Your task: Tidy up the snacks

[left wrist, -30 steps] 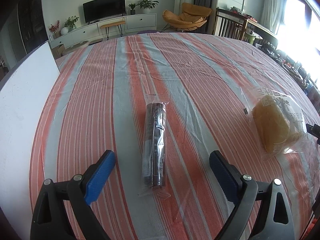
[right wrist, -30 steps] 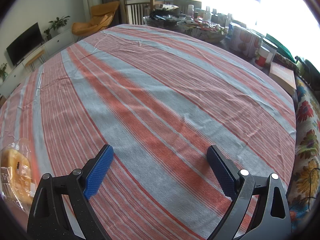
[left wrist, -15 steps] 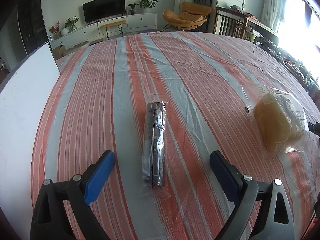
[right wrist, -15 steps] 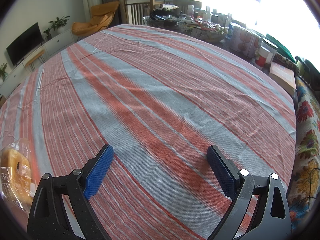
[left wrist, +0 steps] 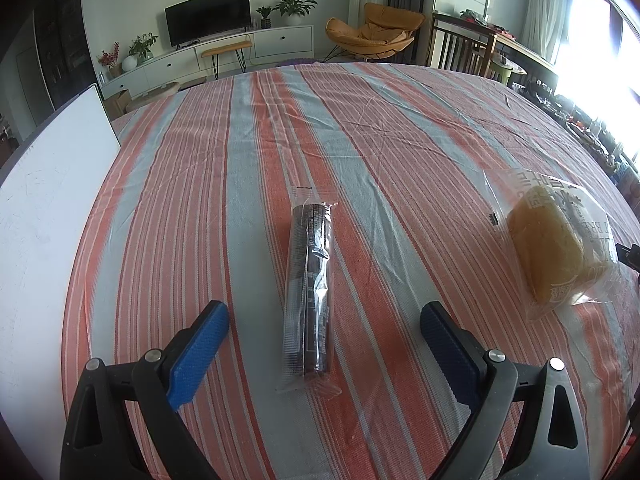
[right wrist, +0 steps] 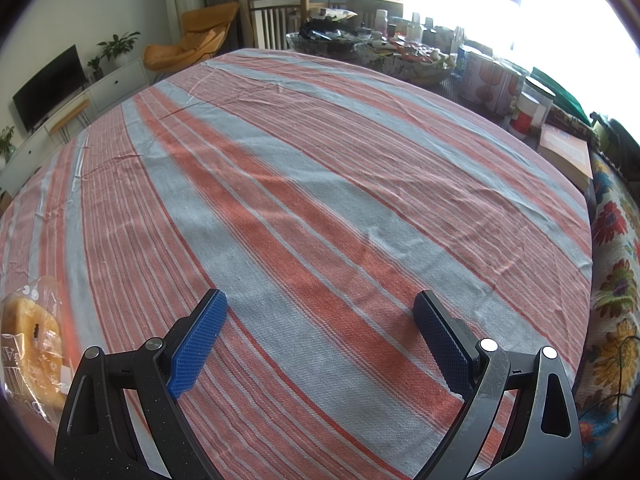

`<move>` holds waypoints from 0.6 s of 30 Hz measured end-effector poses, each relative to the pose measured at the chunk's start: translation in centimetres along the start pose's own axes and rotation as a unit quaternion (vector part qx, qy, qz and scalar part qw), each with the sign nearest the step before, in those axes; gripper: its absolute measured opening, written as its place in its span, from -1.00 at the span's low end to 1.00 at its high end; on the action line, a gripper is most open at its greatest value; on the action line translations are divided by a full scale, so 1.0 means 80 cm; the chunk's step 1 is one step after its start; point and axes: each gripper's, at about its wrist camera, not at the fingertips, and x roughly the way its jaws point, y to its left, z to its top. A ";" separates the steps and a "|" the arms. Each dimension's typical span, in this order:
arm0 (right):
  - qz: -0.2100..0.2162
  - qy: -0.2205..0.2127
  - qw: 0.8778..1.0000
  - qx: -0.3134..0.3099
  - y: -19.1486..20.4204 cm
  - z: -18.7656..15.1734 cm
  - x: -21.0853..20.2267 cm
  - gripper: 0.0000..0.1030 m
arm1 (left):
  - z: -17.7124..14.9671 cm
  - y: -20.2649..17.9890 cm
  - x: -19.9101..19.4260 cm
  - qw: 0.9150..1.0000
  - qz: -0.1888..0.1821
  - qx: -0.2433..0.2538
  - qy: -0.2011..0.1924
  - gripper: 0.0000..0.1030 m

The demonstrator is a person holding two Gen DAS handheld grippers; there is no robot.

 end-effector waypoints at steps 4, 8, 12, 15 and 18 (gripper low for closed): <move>0.000 0.000 1.000 0.000 0.000 0.000 -0.001 0.87 | 0.001 0.000 0.001 1.000 0.001 0.001 0.001 0.87; 0.000 0.000 1.000 0.000 0.000 0.000 -0.001 0.87 | 0.001 -0.001 0.001 1.000 0.001 0.002 0.001 0.89; 0.000 0.000 1.000 0.000 0.000 0.000 -0.001 0.87 | 0.001 0.000 0.001 1.000 0.002 0.001 0.001 0.90; 0.000 0.000 1.000 0.000 0.000 0.000 0.000 0.87 | 0.000 0.000 0.003 1.000 0.003 -0.001 0.002 0.91; 0.000 0.000 1.000 0.000 0.000 0.000 0.000 0.87 | 0.000 0.001 0.003 1.000 0.004 -0.002 0.003 0.92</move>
